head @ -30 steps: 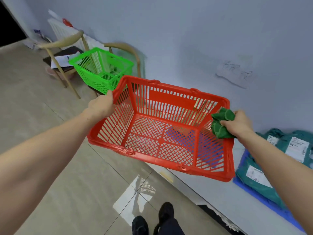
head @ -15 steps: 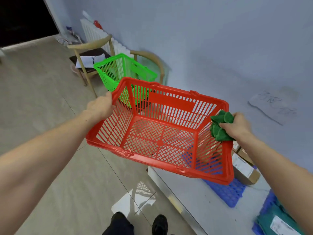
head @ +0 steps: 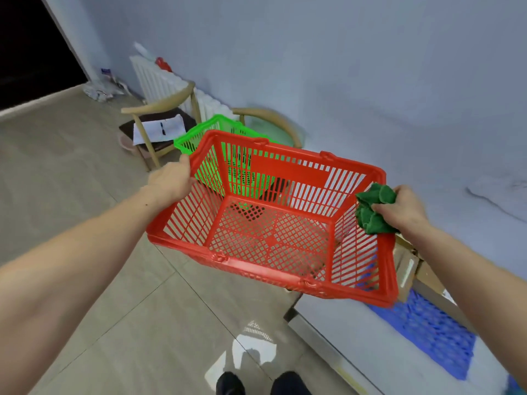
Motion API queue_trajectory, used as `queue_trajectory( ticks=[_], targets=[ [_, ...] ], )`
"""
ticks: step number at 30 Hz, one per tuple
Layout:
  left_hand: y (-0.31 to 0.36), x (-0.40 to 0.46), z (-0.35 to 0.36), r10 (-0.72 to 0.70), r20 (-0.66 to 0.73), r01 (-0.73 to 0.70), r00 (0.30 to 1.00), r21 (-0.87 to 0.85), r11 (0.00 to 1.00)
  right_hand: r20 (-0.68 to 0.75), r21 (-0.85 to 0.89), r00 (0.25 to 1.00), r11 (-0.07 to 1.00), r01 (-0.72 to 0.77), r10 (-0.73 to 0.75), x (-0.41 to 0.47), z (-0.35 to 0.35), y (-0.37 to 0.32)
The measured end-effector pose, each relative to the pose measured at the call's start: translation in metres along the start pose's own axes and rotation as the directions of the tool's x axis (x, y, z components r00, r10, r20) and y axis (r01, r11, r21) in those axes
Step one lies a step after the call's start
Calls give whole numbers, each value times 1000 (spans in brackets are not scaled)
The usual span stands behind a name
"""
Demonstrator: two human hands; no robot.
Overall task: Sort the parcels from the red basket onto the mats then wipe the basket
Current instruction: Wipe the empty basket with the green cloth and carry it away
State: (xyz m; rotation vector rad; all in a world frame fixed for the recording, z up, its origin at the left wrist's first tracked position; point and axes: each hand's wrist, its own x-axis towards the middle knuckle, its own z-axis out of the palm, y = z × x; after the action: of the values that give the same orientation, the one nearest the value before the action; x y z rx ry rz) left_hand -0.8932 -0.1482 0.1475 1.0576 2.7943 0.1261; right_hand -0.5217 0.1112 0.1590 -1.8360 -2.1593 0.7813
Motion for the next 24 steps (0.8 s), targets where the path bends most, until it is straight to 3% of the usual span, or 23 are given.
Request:
queue_trajectory(
  ticks=[24],
  targets=[
    [-82, 262, -55, 50, 14, -50, 999, 13, 999, -9, 49, 999, 998, -47, 47, 133, 86, -221]
  ],
)
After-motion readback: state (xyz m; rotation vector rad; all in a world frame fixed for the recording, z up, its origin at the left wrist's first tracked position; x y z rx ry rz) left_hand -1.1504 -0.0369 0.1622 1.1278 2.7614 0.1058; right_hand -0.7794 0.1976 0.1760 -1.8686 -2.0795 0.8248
